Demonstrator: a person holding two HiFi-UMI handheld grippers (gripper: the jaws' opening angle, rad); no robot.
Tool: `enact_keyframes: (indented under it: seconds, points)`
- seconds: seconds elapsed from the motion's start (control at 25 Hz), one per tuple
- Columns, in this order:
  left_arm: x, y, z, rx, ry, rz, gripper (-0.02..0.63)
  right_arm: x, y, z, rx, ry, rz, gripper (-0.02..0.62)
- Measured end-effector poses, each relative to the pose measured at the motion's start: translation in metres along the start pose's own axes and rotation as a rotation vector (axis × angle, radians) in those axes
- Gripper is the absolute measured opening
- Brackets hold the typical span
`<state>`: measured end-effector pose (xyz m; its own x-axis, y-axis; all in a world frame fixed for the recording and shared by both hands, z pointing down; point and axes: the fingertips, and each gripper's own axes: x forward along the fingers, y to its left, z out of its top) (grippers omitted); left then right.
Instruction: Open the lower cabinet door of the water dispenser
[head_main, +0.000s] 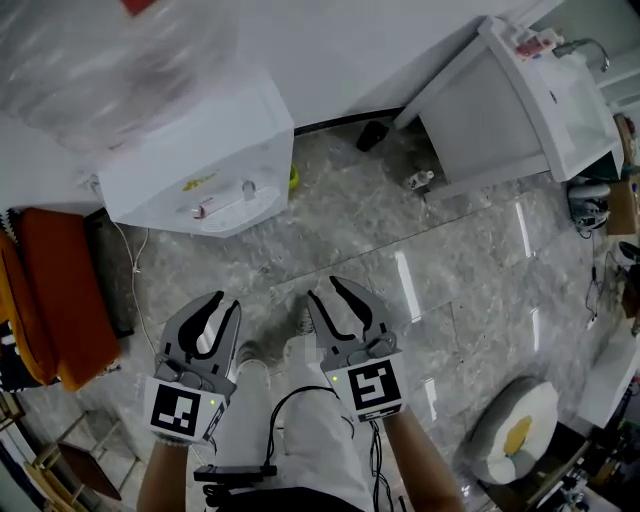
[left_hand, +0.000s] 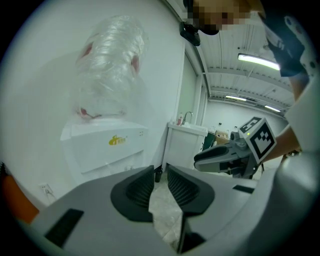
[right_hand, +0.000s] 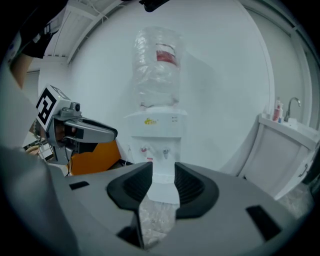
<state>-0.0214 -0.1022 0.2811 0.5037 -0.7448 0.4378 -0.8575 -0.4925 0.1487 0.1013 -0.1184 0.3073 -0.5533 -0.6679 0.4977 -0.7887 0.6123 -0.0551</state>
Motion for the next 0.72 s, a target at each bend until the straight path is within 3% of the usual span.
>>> enact_keyframes:
  seconds: [0.72]
  points:
    - [0.065, 0.030, -0.060, -0.020, 0.001, 0.074, 0.091, 0.087, -0.023, -0.079, 0.016, 0.044, 0.070, 0.146]
